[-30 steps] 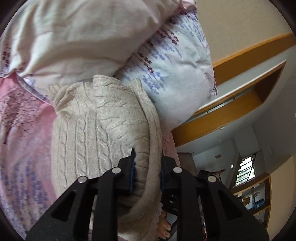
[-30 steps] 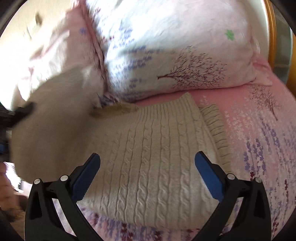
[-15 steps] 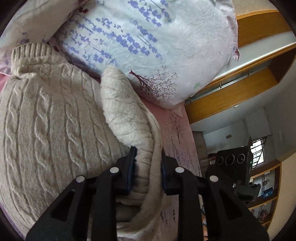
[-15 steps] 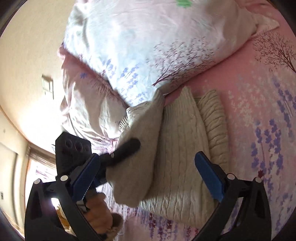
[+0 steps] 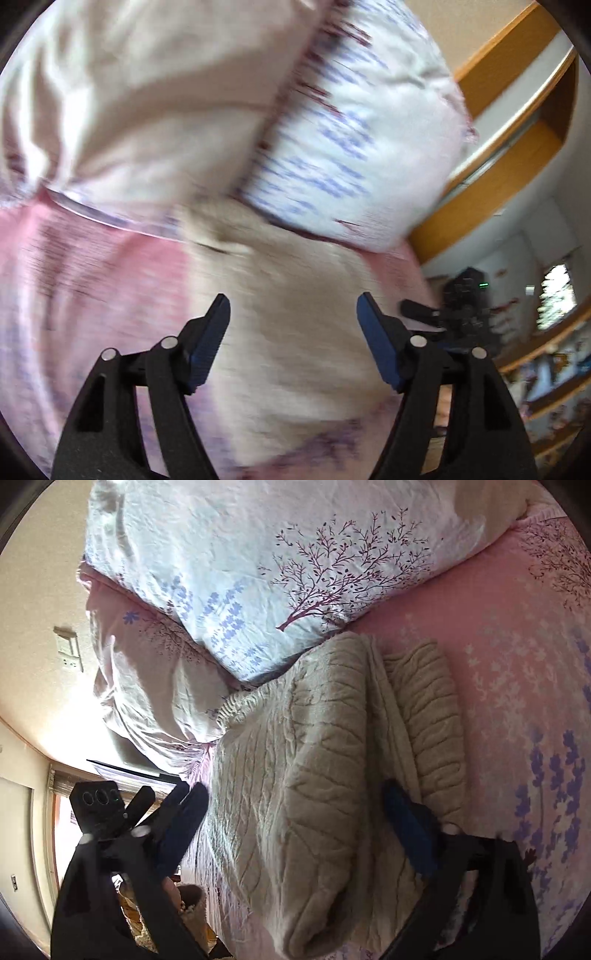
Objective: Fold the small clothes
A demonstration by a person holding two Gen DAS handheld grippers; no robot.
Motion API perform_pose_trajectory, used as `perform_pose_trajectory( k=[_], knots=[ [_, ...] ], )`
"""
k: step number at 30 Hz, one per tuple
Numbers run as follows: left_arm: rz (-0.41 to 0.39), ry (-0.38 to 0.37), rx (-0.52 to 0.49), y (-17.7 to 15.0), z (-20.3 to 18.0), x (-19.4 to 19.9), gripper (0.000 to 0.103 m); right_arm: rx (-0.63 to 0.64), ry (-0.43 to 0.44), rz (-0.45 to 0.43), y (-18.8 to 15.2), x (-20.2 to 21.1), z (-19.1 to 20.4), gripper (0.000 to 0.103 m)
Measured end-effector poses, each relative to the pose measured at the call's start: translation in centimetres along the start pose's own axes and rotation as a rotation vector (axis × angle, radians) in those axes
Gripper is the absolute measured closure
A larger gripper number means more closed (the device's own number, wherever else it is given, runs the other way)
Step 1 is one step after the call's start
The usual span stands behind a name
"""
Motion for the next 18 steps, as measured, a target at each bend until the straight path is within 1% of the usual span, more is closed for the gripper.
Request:
perform_pose_trajectory(
  k=[1,2,3,4,5,6,8,9,11,12,14,16,18],
  knots=[
    [0.016,0.042,0.007,-0.3,1.3,0.0,0.028,-0.009,-0.014,0.001,0.2,-0.3,-0.2,0.031],
    [0.042,0.063,0.018,-0.7,2.6,-0.1,0.028,-0.024,-0.050,0.005,0.4,-0.7,-0.8,0.041],
    [0.069,0.070,0.025,-1.2,3.4,0.0,0.028,-0.028,-0.079,0.010,0.4,-1.3,-1.0,0.050],
    [0.096,0.079,0.030,-1.7,3.8,-0.8,0.028,-0.023,-0.105,0.006,0.4,-1.5,-1.4,0.056],
    [0.113,0.088,0.030,-2.0,3.7,-1.2,0.028,-0.009,-0.125,-0.004,0.2,-1.6,-1.5,0.074],
    [0.123,0.091,0.028,-2.4,3.7,-1.6,0.028,0.005,-0.130,-0.022,0.1,-1.5,-1.2,0.081],
    [0.133,0.079,0.031,-2.9,3.5,-2.2,0.028,0.057,-0.133,-0.100,0.2,-0.2,-0.1,0.086],
    [0.133,0.074,0.030,-3.0,3.2,-2.4,0.028,0.087,-0.121,-0.146,0.2,0.7,0.8,0.087],
    [0.125,0.074,0.011,-2.9,2.8,-2.5,0.027,0.111,-0.109,-0.194,0.4,1.9,1.9,0.087],
    [0.121,0.076,-0.001,-2.9,2.8,-2.4,0.026,0.128,-0.113,-0.233,0.5,2.9,2.2,0.088],
    [0.110,0.087,-0.033,-2.8,2.2,-2.3,0.023,0.129,-0.128,-0.288,0.7,4.4,1.8,0.088],
    [0.107,0.091,-0.060,-2.9,1.3,-2.5,0.021,0.093,-0.144,-0.299,0.9,4.7,0.1,0.088],
    [0.124,0.085,-0.069,-2.9,0.9,-3.4,0.021,0.035,-0.209,-0.251,0.7,3.4,-3.1,0.087]
  ],
)
Point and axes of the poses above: each gripper's, at about its wrist camera, not at the fingertips, and x roughly against the way its jaws point, z to its left, y to its top, the point moved 10 cm from there along -x, roughly the way its jaws point, and after that the axes turned 12 degrees about -x, right-handed, at the moved point
